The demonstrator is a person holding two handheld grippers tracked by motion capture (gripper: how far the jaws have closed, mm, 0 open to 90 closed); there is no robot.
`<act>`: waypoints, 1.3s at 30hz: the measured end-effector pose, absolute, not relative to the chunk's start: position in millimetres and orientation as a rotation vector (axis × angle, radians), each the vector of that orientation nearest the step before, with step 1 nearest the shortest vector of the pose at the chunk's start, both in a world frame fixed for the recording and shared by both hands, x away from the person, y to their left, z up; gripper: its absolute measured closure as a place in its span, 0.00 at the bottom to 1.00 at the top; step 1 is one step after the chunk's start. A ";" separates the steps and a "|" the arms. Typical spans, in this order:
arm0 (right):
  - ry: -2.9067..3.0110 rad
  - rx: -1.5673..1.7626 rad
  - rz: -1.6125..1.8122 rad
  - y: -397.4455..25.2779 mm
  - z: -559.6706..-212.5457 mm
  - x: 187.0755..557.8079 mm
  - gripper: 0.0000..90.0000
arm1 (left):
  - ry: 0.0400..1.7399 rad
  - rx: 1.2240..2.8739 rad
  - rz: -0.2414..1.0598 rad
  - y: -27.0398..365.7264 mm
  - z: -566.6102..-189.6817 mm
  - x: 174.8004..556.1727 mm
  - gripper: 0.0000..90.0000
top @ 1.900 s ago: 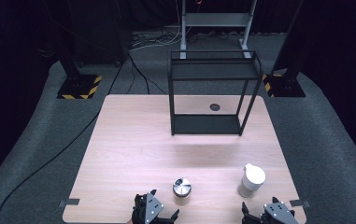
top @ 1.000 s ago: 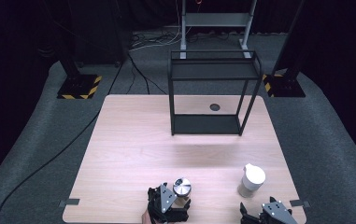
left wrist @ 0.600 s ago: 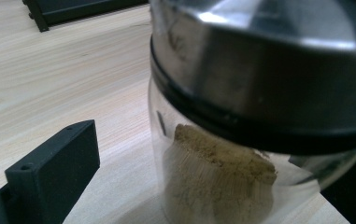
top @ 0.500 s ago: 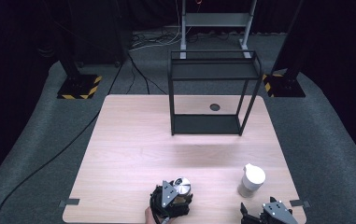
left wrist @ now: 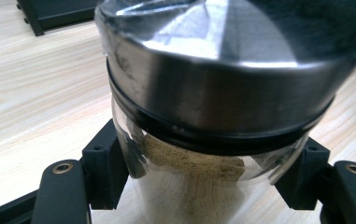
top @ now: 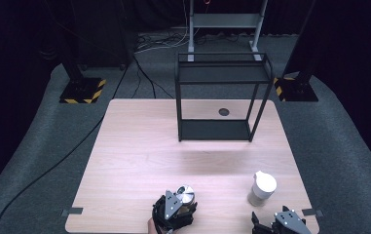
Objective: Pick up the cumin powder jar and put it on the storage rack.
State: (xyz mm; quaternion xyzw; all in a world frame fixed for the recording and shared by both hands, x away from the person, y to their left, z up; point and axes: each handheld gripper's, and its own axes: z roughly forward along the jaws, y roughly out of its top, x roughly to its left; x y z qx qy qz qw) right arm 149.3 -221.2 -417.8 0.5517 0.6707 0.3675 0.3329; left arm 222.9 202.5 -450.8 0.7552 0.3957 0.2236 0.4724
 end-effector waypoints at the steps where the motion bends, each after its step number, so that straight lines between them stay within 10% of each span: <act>1: 1.752 1.441 0.959 -221.1 -417.8 149.4 0.00 | 0.969 1.849 0.552 203.3 -450.2 222.5 0.33; 39: 1.744 1.446 0.959 -219.8 -416.7 148.5 0.00 | 0.961 1.816 0.605 224.8 -431.4 220.4 0.34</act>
